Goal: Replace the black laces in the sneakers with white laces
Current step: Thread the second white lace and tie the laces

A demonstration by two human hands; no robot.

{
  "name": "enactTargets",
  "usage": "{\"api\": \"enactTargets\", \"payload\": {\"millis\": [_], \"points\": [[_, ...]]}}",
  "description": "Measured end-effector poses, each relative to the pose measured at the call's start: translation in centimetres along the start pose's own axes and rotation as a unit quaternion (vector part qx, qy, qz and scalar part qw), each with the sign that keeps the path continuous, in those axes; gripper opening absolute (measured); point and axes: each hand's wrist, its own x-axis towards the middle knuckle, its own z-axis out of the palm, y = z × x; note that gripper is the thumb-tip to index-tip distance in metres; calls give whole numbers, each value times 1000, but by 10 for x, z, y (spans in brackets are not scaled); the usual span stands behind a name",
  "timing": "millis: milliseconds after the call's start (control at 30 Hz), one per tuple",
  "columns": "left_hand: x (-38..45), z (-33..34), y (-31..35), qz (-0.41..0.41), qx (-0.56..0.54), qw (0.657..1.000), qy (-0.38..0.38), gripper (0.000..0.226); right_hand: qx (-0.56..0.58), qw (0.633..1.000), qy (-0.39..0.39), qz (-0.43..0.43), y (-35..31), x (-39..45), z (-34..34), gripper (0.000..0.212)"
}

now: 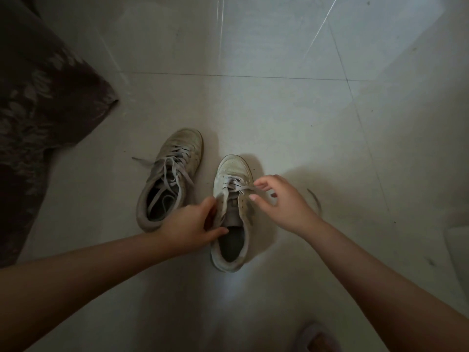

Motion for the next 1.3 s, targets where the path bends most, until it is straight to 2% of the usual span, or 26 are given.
{"api": "enactTargets", "payload": {"millis": [133, 200, 300, 400, 467, 567, 633, 733, 767, 867, 933, 967, 1033, 1067, 1133, 1200, 1233, 1300], "points": [[3, -14, -1, 57, -50, 997, 11, 27, 40, 998, 2, -48, -19, 4, 1, 12], [6, -28, 4, 95, -93, 990, 37, 32, 57, 996, -22, -71, -29, 5, 1, 16], [16, -51, 15, 127, -173, 976, 36, 20, 84, 988, -78, -103, -43, 8, 2, 24], [29, -68, 21, 133, -182, 973, 42, 26, 147, 980, -121, -50, -52, 15, -5, 2], [34, -79, 19, 121, -176, 974, 76, 27, 166, 983, -79, -11, -50, 20, -14, 11], [38, -91, 13, 89, -167, 976, 111, 26, 255, 964, -9, 71, -43, 22, -24, 11], [38, -91, 6, 76, -126, 985, 86, 30, 363, 918, 6, 156, -40, 21, -25, 12], [34, -83, -8, 94, -23, 995, 9, 37, 545, 797, 20, 261, -37, 21, -28, 14], [32, -81, -12, 109, 7, 994, 4, 40, 585, 761, 25, 278, -35, 21, -31, 15], [29, -82, -26, 154, 120, 978, 73, 46, 662, 678, 52, 314, -24, 22, -35, 18], [29, -88, -33, 156, 165, 968, 106, 46, 677, 647, 84, 341, -18, 24, -36, 21], [30, -91, -36, 145, 181, 966, 113, 42, 671, 643, 100, 355, -14, 25, -37, 22], [34, -97, -39, 91, 219, 966, 104, 27, 632, 666, 122, 378, -9, 28, -36, 21], [35, -100, -38, 51, 231, 967, 96, 23, 589, 699, 133, 383, -10, 28, -34, 18], [35, -105, -30, 0, 186, 974, 127, 23, 425, 811, 189, 355, -12, 27, -28, 10], [35, -109, -12, 1, 28, 984, 174, 22, 251, 907, 240, 239, -20, 21, -24, 13], [38, -110, -2, -2, -89, 981, 174, 22, 219, 938, 208, 170, -28, 20, -25, 12], [47, -108, 21, -27, -332, 935, 121, 23, 239, 966, 33, 92, -51, 18, -24, 9]]}}
